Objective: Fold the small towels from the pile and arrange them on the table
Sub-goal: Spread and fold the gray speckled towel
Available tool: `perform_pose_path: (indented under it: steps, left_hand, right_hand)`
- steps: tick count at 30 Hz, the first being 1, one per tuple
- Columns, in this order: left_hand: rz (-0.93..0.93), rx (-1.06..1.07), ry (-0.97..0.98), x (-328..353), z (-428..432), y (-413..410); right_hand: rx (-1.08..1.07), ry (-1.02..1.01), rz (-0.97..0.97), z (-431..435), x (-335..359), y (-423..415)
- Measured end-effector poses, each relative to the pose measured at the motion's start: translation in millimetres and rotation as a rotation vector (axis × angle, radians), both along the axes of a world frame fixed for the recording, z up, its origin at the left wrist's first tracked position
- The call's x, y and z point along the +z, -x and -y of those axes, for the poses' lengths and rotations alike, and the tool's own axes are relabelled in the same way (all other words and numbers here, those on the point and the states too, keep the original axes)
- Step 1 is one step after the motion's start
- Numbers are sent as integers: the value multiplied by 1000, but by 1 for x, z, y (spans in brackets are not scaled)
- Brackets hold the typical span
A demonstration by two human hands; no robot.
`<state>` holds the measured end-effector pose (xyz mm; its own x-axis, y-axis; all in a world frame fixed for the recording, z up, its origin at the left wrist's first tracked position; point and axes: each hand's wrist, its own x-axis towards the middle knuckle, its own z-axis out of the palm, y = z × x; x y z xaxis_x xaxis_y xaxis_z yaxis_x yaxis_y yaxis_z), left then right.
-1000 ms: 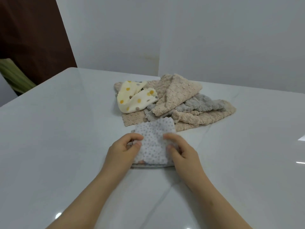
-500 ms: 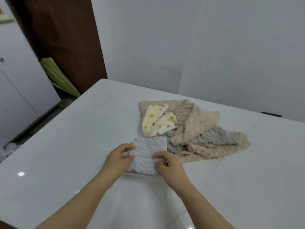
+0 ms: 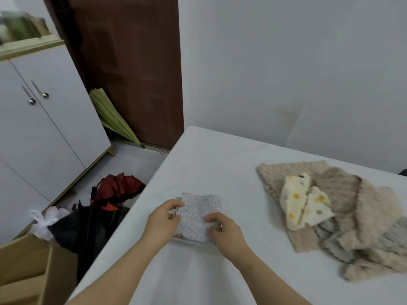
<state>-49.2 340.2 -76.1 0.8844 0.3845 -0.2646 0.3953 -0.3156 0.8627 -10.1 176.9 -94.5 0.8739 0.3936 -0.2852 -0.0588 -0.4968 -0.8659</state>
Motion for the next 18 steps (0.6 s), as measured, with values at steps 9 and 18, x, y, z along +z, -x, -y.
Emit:
perform_pose_path:
  steps: [9, 18]
  left_hand:
    - [-44, 35, -33, -9, -101, -35]
    - [-178, -80, -261, -30, -137, -57]
  right_hand:
    - [-24, 24, -43, -110, -9, -30]
    - [58, 182, 51, -145, -20, -55]
